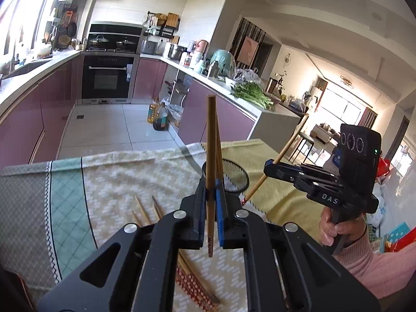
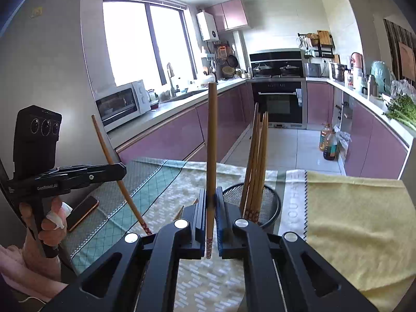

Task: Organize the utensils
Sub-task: 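Lift the right gripper's chopstick upright toward the cup while the left gripper carries its own, then lower both held chopsticks into the mesh cup and open both grippers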

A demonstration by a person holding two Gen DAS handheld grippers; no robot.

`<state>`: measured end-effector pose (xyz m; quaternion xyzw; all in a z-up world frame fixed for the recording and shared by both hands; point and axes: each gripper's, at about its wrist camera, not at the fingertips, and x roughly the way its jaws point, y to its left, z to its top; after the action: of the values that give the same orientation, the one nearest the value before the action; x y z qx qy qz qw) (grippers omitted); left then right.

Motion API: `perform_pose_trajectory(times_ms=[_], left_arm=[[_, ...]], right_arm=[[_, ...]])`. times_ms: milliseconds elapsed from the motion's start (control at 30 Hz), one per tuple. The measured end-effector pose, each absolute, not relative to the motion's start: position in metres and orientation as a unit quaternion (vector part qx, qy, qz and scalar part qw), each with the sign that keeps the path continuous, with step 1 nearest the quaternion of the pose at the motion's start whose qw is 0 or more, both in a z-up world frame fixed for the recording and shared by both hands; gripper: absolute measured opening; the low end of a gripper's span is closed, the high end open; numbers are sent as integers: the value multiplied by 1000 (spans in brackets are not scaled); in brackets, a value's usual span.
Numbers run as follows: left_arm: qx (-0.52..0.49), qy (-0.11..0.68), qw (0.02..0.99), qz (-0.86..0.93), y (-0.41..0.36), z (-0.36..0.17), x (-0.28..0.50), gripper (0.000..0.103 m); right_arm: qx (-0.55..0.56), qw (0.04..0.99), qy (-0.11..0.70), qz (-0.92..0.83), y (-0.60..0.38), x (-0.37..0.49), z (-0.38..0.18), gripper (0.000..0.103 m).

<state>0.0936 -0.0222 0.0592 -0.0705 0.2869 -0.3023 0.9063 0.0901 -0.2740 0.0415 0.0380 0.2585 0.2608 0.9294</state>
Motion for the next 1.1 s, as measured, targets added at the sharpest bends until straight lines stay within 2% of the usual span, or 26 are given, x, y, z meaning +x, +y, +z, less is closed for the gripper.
perform_pose_trajectory(times_ms=[633,833,1100], left_arm=[[-53,201,926,-315,-74,132,129,8],[-21,209,930,-300,-97,124,136,8],[13,265,916,-299,-116,90,157,8]], right_arm=[[33,952,189,240,-301,105,91,6],[33,950,210,227,-301,122,78,6],[25,942,255,216,-292,140,55,6]])
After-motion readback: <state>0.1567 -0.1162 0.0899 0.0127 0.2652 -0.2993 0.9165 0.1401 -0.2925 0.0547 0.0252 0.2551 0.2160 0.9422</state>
